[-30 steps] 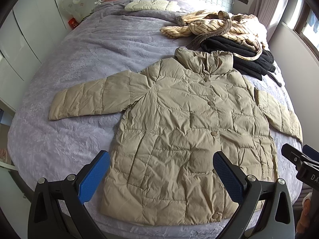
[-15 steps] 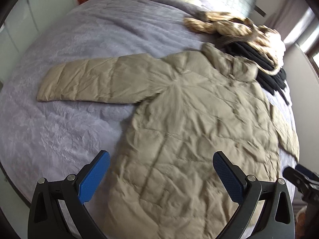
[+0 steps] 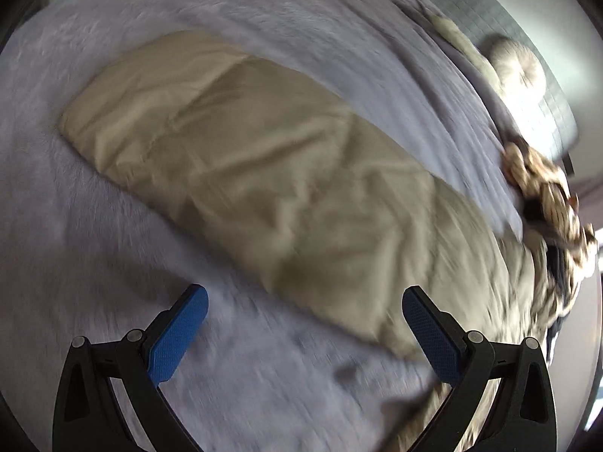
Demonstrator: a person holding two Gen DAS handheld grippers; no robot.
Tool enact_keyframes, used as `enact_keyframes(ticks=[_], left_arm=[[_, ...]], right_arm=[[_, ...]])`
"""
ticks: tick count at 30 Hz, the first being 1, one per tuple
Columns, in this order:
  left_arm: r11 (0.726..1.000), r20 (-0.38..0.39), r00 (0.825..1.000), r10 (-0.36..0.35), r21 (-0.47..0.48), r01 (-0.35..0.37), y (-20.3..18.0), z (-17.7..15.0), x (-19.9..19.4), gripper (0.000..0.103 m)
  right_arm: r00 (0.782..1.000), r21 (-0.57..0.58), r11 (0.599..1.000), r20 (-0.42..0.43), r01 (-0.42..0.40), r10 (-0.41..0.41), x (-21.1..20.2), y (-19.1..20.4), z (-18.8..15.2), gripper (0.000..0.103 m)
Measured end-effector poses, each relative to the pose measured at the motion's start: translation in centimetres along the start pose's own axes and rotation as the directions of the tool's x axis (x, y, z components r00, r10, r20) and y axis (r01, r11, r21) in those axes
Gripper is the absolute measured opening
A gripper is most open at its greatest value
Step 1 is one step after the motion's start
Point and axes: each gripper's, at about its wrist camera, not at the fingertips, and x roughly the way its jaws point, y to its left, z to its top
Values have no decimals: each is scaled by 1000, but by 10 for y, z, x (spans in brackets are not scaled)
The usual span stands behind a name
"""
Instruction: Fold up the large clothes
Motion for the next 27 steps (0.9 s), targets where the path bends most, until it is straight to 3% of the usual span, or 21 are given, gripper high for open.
enact_keyframes(ticks=[5, 7, 8, 9, 11, 13, 15, 16, 17, 18, 20, 24, 27], left_arm=[[990, 81, 996, -37, -129, 47, 23, 43, 15, 103], [986, 116, 993, -17, -163, 36, 26, 57, 17, 94], [984, 128, 992, -13, -175, 36, 27, 64, 19, 68], [984, 126, 992, -22, -172, 44, 27, 69, 21, 34], [978, 117, 986, -122, -154, 139, 27, 79, 21, 7], [984, 150, 979, -135, -99, 150, 19, 82, 7, 7], [986, 185, 970, -158, -19, 164, 6, 88, -13, 7], [984, 198, 965, -175, 6, 177, 2, 90, -23, 7], [981, 209, 958, -194, 29, 192, -2, 91, -33, 7], [976, 223, 950, -220, 55, 213, -10, 93, -45, 7], [961, 242, 931, -274, 115, 252, -27, 93, -68, 7], [908, 219, 898, -382, 269, 321, -80, 77, -101, 7], [840, 174, 868, -464, 397, 370, -138, 51, -115, 7]], right_arm=[[999, -31, 999, 37, -24, 25, 17, 14, 27, 103], [998, -47, 998, 52, -33, 36, 24, 22, 40, 103], [997, -53, 998, 63, -43, 46, 29, 26, 49, 103], [996, -56, 997, 74, -53, 57, 33, 30, 56, 103], [992, -51, 996, 98, -78, 82, 41, 37, 72, 103], [983, -39, 993, 140, -115, 119, 50, 43, 90, 103], [972, -23, 989, 182, -147, 149, 57, 48, 103, 93], [970, -11, 988, 184, -156, 156, 64, 50, 110, 61], [973, 17, 985, 161, -173, 169, 75, 51, 117, 18], [972, 55, 979, 137, -197, 188, 87, 50, 123, 10], [967, 111, 964, 109, -241, 229, 107, 49, 129, 9], [974, 86, 970, 53, -226, 222, 139, 58, 134, 9], [963, 88, 959, 35, -270, 268, 137, 52, 136, 9]])
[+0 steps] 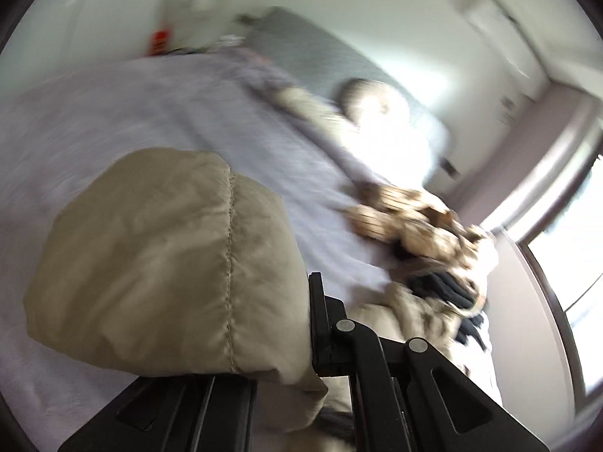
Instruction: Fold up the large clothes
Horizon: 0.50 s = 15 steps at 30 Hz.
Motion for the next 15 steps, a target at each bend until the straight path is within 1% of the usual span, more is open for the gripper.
enact_keyframes(ticks=[1, 3, 6, 8, 10, 11, 13, 14, 15], left_arm=[[999, -9, 999, -32, 22, 33, -18, -1, 5, 7], [992, -40, 995, -94, 81, 97, -64, -6, 21, 7], [970, -100, 985, -140, 187, 156, -133, -27, 38, 7], [940, -184, 970, -161, 270, 207, -188, -53, 68, 7], [917, -240, 960, -145, 331, 222, -224, -84, 91, 7], [907, -271, 954, -126, 358, 221, -236, -101, 104, 7], [880, -333, 941, -54, 429, 202, -261, -143, 137, 7], [870, -349, 937, 3, 464, 170, -269, -164, 153, 7], [863, -361, 932, 41, 484, 149, -271, -177, 162, 7]], right_arm=[[999, 16, 999, 3, -35, 35, -7, -5, 1, 9], [997, 37, 997, 37, -75, 74, -32, -19, -5, 9], [993, 81, 994, 103, -71, 62, -82, -54, -18, 9], [987, 131, 991, 162, -30, 8, -124, -93, -28, 9], [976, 179, 984, 209, 26, -64, -160, -129, -39, 9], [969, 205, 977, 224, 57, -104, -174, -148, -46, 9], [954, 269, 957, 240, 110, -177, -204, -190, -59, 9], [950, 292, 948, 239, 127, -201, -213, -204, -64, 9], [946, 319, 937, 234, 144, -226, -222, -220, -68, 9]])
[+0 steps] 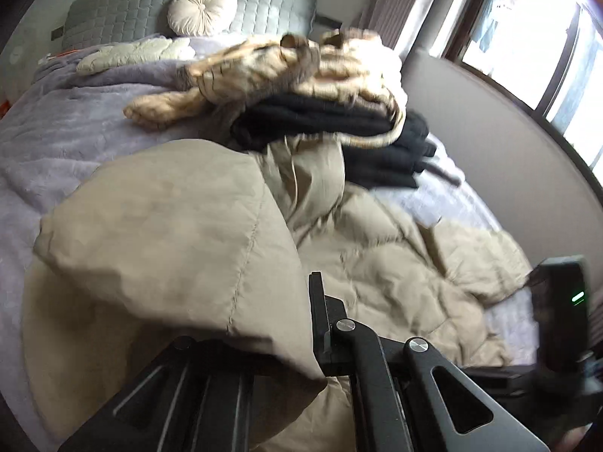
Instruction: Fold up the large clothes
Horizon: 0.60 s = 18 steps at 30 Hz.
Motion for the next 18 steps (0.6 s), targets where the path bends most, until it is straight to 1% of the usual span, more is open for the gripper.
enact_keyframes(ticks=[2, 3, 4, 5, 6, 7, 8, 9, 10, 11, 12, 13, 15, 16, 17, 18], left_arm=[[998, -107, 993, 58, 25, -55, -12, -19, 33, 8], [997, -128, 989, 71, 32, -68, -8, -29, 40, 16], [996, -142, 986, 87, 44, -82, -10, -38, 43, 27], [996, -144, 986, 86, 47, -80, -11, -44, 40, 60], [995, -130, 987, 90, 48, -84, -13, -47, 35, 81], [994, -91, 991, 100, 61, -95, -16, -49, 21, 83], [992, -79, 992, 97, 89, -90, -17, -49, 9, 83], [991, -82, 992, 94, 105, -85, -18, -51, -1, 83], [990, -80, 992, 95, 115, -86, -15, -52, -18, 83], [990, -62, 994, 95, 110, -88, -7, -52, -33, 83], [991, -43, 994, 97, 95, -92, 5, -48, -46, 83], [992, -28, 994, 101, 74, -99, 18, -45, -58, 83], [991, -20, 991, 135, 1, -135, 57, -34, -73, 83], [986, -27, 988, 153, -68, -155, 86, -28, -80, 83], [974, -42, 986, 162, -151, -166, 118, -23, -83, 83], [956, -58, 982, 178, -227, -187, 146, -22, -85, 83]], right_arm=[[1000, 40, 999, 0, 15, -16, -8, -26, 4, 9], [1000, 50, 999, 3, 19, -19, -12, -37, 5, 9], [1000, 54, 998, 5, 22, -22, -14, -41, 6, 9], [1000, 57, 998, 6, 23, -23, -12, -43, 8, 10], [1000, 59, 998, 5, 20, -20, -10, -44, 9, 10], [1000, 58, 998, 5, 17, -17, -11, -46, 11, 10], [1000, 51, 999, 4, 18, -18, -10, -45, 15, 13], [1000, 38, 999, 6, 22, -22, -10, -41, 17, 19], [1000, 22, 999, 15, 26, -26, -16, -39, 16, 44], [999, -4, 999, 33, 32, -32, -19, -30, 17, 78], [998, -41, 999, 56, 26, -24, -20, -20, 13, 90], [997, -88, 996, 74, 15, -9, -24, -4, 9, 94], [997, -202, 979, 77, 16, 0, -25, 24, 0, 94], [997, -252, 968, 79, 17, 3, -19, 40, 3, 94], [997, -312, 950, 82, 25, 1, -11, 61, 4, 94], [996, -364, 930, 86, 48, -18, -3, 79, 3, 94]])
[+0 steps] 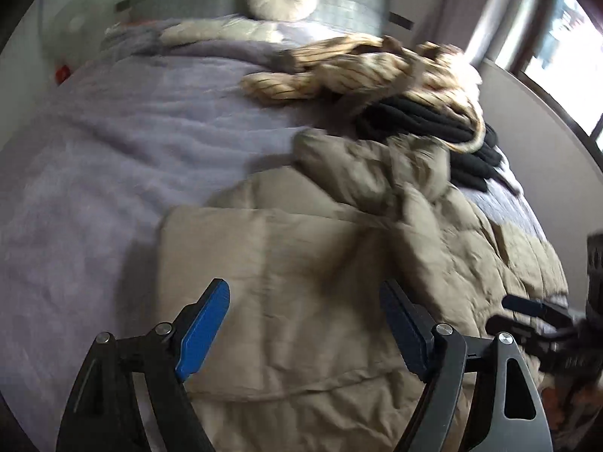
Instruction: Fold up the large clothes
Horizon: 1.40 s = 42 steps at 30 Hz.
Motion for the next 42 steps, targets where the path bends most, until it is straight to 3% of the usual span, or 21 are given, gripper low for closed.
enact_keyframes(ticks=[2, 5, 8, 9, 10, 11, 12, 13, 14, 16, 19, 21, 24, 28, 30, 32, 35, 36, 38, 39, 42], left_arm=[[990, -12, 999, 37, -135, -38, 44, 9, 7, 83], [942, -89, 994, -56, -334, 23, 105, 13, 41, 83], [871, -142, 965, -218, -475, 127, 138, 12, 83, 83], [855, -151, 954, -260, -495, 154, 138, 12, 95, 82], [827, -158, 936, -314, -529, 188, 141, 13, 109, 82], [808, -144, 934, -327, -556, 197, 141, 13, 116, 77], [803, -119, 936, -331, -557, 213, 135, 13, 119, 42], [806, -84, 931, -354, -533, 258, 126, 16, 116, 29], [844, -52, 944, -325, -467, 265, 111, 20, 102, 26], [923, 17, 962, -272, -278, 266, 80, 25, 71, 23], [967, 64, 969, -238, -82, 243, 52, 26, 42, 23], [975, 44, 976, -212, -56, 214, 57, 27, 47, 23], [991, -12, 994, -107, -77, 105, 79, 30, 78, 23], [987, -69, 997, -43, -160, 32, 106, 23, 104, 23], [984, -64, 998, 1, -179, -13, 110, 25, 101, 36], [978, -36, 993, 111, -174, -116, 117, 25, 89, 50], [958, -41, 980, 195, -208, -199, 132, 31, 80, 52], [951, -46, 978, 205, -227, -210, 138, 33, 74, 52], [950, -34, 980, 196, -241, -198, 139, 32, 56, 52], [954, -27, 983, 184, -234, -185, 138, 29, 46, 52], [973, -5, 993, 119, -198, -118, 119, 19, 19, 52]], right_arm=[[998, -105, 993, -12, 62, -63, 12, 27, 3, 94], [978, -180, 962, 38, 207, -204, 40, 48, 21, 93], [956, -60, 956, 69, 288, -284, 48, 19, 37, 86], [961, 28, 962, 37, 272, -273, 50, -3, 38, 78], [970, 102, 965, -8, 243, -243, 54, -24, 37, 51], [979, 175, 964, -54, 203, -196, 60, -45, 33, 25], [988, 253, 956, -80, 146, -130, 63, -65, 27, 22], [995, 317, 945, -73, 84, -64, 63, -80, 20, 20], [999, 367, 930, -49, 22, -5, 60, -92, 15, 16], [999, 403, 915, -19, -25, 36, 57, -106, 10, 15], [999, 426, 903, -5, -46, 53, 57, -114, 6, 14], [999, 420, 907, 2, -41, 44, 61, -111, 11, 15], [998, 416, 908, 10, -53, 54, 70, -96, 17, 15], [999, 376, 925, 19, -47, 43, 89, -77, 38, 15], [999, 374, 926, 21, -42, 37, 93, -75, 43, 15], [999, 382, 923, 22, -51, 46, 90, -77, 39, 15], [998, 388, 920, 8, -56, 57, 82, -82, 37, 19], [999, 386, 921, -4, -48, 54, 74, -86, 30, 22], [1000, 377, 926, -18, 7, 0, 58, -89, 30, 44], [999, 377, 925, -11, 42, -40, 47, -91, 24, 49], [987, 397, 910, 55, 115, -149, 5, -101, 14, 51]])
